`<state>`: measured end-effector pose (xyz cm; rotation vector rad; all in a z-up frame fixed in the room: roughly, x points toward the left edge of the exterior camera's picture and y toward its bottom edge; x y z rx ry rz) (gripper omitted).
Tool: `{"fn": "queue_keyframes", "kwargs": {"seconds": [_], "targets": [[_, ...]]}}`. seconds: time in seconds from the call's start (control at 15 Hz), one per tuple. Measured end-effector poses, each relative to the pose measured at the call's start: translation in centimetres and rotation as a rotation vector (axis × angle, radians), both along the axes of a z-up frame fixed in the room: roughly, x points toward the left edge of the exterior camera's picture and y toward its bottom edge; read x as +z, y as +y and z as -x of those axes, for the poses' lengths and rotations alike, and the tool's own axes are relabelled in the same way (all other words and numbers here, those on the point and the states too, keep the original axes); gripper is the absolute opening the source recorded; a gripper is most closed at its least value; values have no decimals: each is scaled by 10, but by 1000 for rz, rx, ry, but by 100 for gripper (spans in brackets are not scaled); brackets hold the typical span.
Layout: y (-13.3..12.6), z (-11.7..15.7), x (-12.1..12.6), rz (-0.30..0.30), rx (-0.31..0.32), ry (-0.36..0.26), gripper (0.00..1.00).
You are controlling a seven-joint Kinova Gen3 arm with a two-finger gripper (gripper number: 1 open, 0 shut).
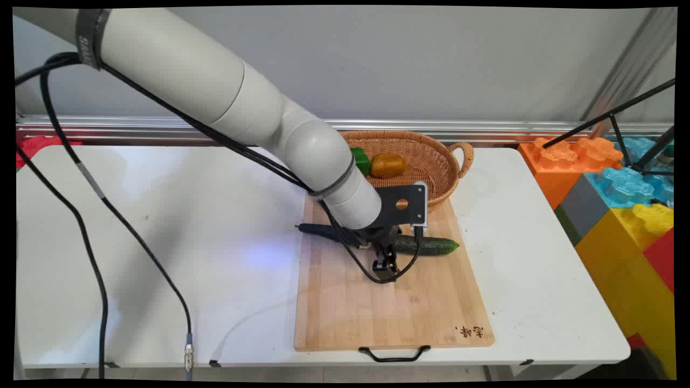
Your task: Pick up the potato from the vegetable basket
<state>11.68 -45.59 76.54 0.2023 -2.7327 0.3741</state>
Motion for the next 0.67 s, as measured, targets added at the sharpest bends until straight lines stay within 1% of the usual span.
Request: {"fn": "queue_keyframes", "kwargs": {"seconds": [0.33, 0.67], "targets": [[2, 2, 0, -4, 10, 7, 100], [0, 5, 16, -3, 37, 30, 100]]}}
